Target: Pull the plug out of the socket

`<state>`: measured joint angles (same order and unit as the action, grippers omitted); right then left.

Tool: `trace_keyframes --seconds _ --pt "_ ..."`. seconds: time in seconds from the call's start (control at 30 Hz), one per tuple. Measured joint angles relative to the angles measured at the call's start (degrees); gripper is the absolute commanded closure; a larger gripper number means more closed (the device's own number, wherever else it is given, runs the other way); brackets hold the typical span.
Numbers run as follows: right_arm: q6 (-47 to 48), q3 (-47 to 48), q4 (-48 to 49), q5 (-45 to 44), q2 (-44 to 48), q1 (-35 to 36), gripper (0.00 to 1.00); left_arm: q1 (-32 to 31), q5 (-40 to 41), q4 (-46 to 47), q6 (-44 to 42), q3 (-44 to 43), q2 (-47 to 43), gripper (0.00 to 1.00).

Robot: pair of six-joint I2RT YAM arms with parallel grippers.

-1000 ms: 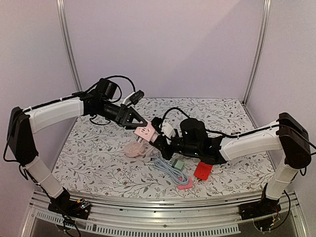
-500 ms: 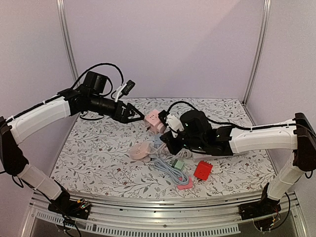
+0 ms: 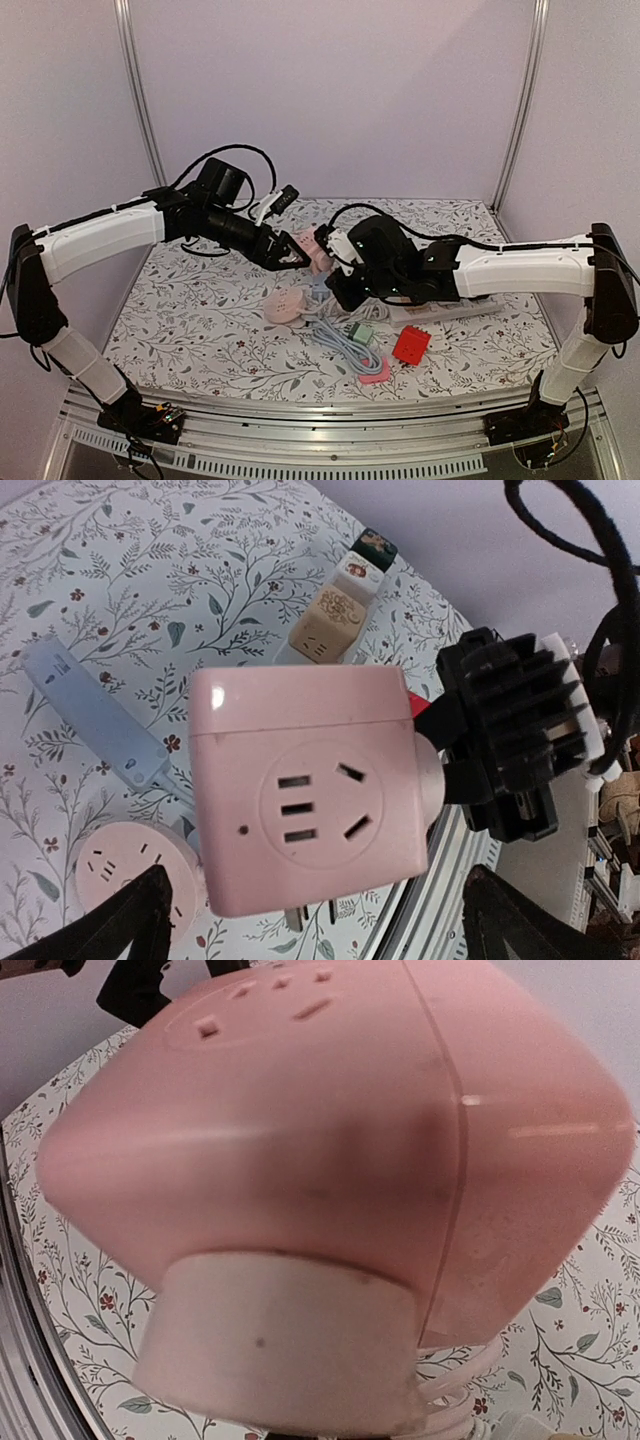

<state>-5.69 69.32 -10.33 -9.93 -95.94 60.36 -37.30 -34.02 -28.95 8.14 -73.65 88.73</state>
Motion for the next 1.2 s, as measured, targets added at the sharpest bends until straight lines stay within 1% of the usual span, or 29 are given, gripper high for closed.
trace_keyframes --seconds 0.17,0.4,0.53,0.63,0.83,0.87,1.03,1.2 --pt "0.1 1.7 -1.7 0.2 -2.0 0.0 1.00 0.0 -0.3 0.1 0.3 0.0 0.0 0.01" --pt "0.4 1.8 -2.6 0.3 -2.2 0.0 1.00 0.0 -0.1 0.1 0.8 0.0 1.2 0.15" --pt "0.9 2.1 -2.6 0.8 -2.2 0.1 1.00 0.0 0.0 0.0 1.0 0.0 2.3 0.18" --pt "1.5 2.4 -2.6 1.1 -2.2 0.5 1.00 0.0 0.0 -0.1 1.3 -0.1 3.1 0.24" --pt "2.4 2.4 -3.0 1.1 -2.3 0.8 1.00 0.0 0.0 -0.5 1.5 -0.2 3.5 0.29" --pt "2.6 2.4 -3.0 1.1 -2.3 0.8 1.00 0.0 0.0 -0.5 1.5 -0.2 3.5 0.30" --pt "3.5 2.4 -3.4 1.2 -2.4 1.1 1.00 0.1 0.2 -0.8 1.3 -0.2 3.6 0.46" --pt "5.0 2.4 -3.9 1.2 -2.4 1.6 1.00 0.1 -0.3 -1.6 1.1 -0.2 3.7 0.52"
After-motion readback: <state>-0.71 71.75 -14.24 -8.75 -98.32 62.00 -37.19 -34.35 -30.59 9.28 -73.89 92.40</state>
